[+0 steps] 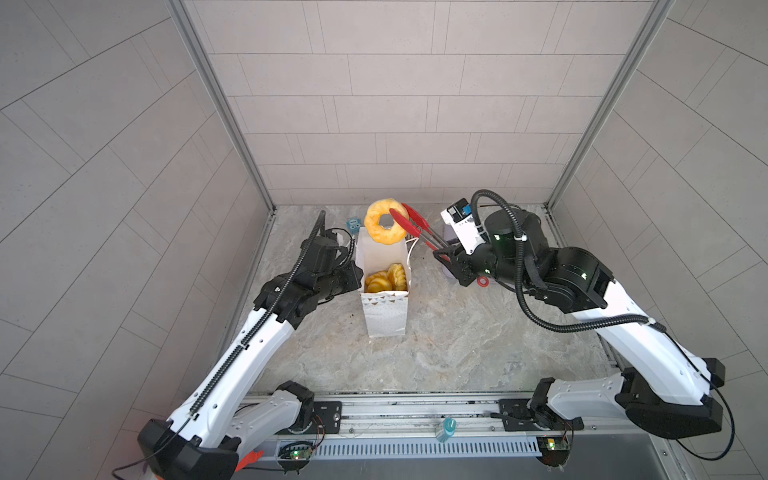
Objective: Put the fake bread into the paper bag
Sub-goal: 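Lower the ring bread into the bag and open the tongs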
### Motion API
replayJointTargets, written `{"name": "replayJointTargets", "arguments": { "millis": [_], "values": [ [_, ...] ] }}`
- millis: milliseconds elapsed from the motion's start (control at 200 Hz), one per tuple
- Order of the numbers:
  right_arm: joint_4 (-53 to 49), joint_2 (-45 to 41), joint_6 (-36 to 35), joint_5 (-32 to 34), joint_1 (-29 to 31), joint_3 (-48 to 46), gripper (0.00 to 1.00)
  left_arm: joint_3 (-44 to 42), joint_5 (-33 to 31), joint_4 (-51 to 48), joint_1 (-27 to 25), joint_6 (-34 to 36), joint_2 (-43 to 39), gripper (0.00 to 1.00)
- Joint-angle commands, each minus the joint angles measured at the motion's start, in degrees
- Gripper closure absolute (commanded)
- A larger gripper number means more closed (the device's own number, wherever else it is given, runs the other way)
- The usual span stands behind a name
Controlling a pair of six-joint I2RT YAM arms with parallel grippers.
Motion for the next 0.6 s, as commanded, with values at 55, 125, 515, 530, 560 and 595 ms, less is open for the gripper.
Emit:
{"name": "replayJointTargets", "arguments": {
  "millis": [55,125,515,530,560,595],
  "values": [
    [-0.4,0.7,-2.4,5.8,2.3,2.6,0.65,0.6,-0.8,-0.3,0.3,-0.4,-1.1,0.82],
    [-0.9,1.3,-2.9,6.7,3.2,3.1,0.65,0.6,-0.9,-0.3,0.4,-0.5,-1.2,0.82],
    [-2.6,2.9,-3.6,9.8,4.6,2.9,0.65,0.2,-0.8,-0.2,0.3,-0.5,-1.5,0.82],
    [-2.7,2.9,-3.6,9.9,4.6,2.8,0.65,0.2,-0.8,-0.2,0.3,-0.5,-1.5,0.82],
    [-3.0,3.1,-3.6,10.1,4.7,2.7,0.65,0.1,-0.8,-0.1,0.3,-0.5,-1.5,0.82],
    [-3.2,3.4,-3.7,10.3,4.8,2.8,0.65,0.1,-0.8,0.0,0.2,-0.5,-1.5,0.82]
  ]
}}
